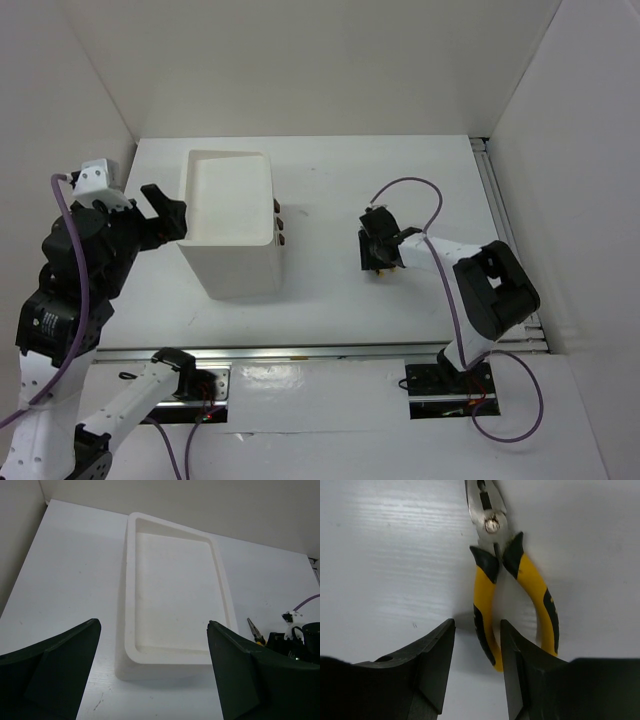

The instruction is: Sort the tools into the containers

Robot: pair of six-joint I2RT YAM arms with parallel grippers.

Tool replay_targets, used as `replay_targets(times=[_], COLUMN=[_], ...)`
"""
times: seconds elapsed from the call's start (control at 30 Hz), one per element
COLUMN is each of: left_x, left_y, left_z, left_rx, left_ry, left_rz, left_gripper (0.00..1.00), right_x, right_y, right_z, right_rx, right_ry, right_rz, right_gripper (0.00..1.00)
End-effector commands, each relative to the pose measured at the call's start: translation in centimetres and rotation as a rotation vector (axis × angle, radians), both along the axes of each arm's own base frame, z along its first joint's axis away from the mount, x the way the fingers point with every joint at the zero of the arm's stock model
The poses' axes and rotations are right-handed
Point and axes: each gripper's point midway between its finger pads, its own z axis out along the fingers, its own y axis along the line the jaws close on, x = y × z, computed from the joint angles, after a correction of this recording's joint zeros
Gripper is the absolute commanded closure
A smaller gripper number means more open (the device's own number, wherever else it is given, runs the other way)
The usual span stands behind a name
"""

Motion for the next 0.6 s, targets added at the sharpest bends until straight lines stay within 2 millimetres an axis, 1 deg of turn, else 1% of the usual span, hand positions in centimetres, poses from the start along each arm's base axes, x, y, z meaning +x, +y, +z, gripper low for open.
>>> replay_targets(times=[0.0, 0.03, 0.07, 0.1, 0.13, 0.17, 0.23, 0.27, 0.3, 0.33, 0.37, 0.4, 0.47, 0.5, 0.53, 0.57], left_x=[-0.5, -0.4, -0.7, -0.7, -1.0, -1.0, -1.2, -1.2, -1.5, -1.5, -1.5, -1.4, -1.6, -1.5, -1.5, -1.4], left_y=[0.5, 0.5, 0.6, 0.6, 0.7, 0.7, 0.7, 0.9, 0.9, 0.9, 0.9, 0.9, 1.0, 1.0, 1.0, 0.9], left_z=[-0.1, -0.4, -0.2, -0.2, 0.0, 0.0, 0.1, 0.2, 0.3, 0.3, 0.3, 0.0, 0.1, -0.3, -0.3, -0.8], left_rx=[-0.003, -0.001, -0.004, -0.004, -0.006, -0.006, -0.018, -0.016, -0.019, -0.019, -0.019, -0.016, -0.019, -0.015, -0.015, -0.021], left_ry=[-0.014, -0.006, -0.016, -0.016, -0.024, -0.025, -0.034, -0.034, -0.043, -0.043, -0.043, -0.034, -0.043, -0.031, -0.031, -0.02], left_rz=[0.024, 0.024, 0.024, 0.024, 0.024, 0.024, 0.026, 0.035, 0.035, 0.035, 0.035, 0.035, 0.035, 0.035, 0.035, 0.037], left_gripper=[0.0, 0.0, 0.0, 0.0, 0.0, 0.0, 0.0, 0.0, 0.0, 0.0, 0.0, 0.0, 0.0, 0.0, 0.0, 0.0], right_x=[0.5, 0.5, 1.0, 1.0, 1.1, 1.3, 1.7, 2.4, 3.7, 4.3, 4.9, 5.9, 6.9, 7.3, 7.4, 7.4], right_y=[0.5, 0.2, 0.5, 0.9, 1.0, 1.9, 2.6, 3.2, 4.3, 5.3, 5.8, 7.3, 8.2, 9.8, 10.6, 11.3], right_z=[-1.5, -1.9, -1.6, -1.6, -1.4, -0.7, 1.1, 3.0, 5.6, 7.5, 9.3, 13.3, 16.4, 19.9, 21.3, 22.5], right_rx=[-0.014, -0.028, -0.027, -0.027, -0.024, -0.031, -0.035, -0.013, 0.016, 0.05, 0.074, 0.145, 0.192, 0.25, 0.276, 0.294], right_ry=[0.034, 0.042, 0.039, 0.04, 0.044, 0.03, -0.005, -0.05, -0.111, -0.153, -0.188, -0.265, -0.317, -0.38, -0.4, -0.421], right_rz=[0.01, 0.006, 0.006, 0.015, 0.007, 0.026, 0.013, 0.006, 0.008, 0.013, 0.012, 0.02, 0.027, 0.04, 0.056, 0.067], right_gripper=[0.51, 0.53, 0.86, 0.99, 1.0, 1.0, 1.0, 1.0, 1.0, 1.0, 1.0, 1.0, 1.0, 1.0, 1.0, 1.0])
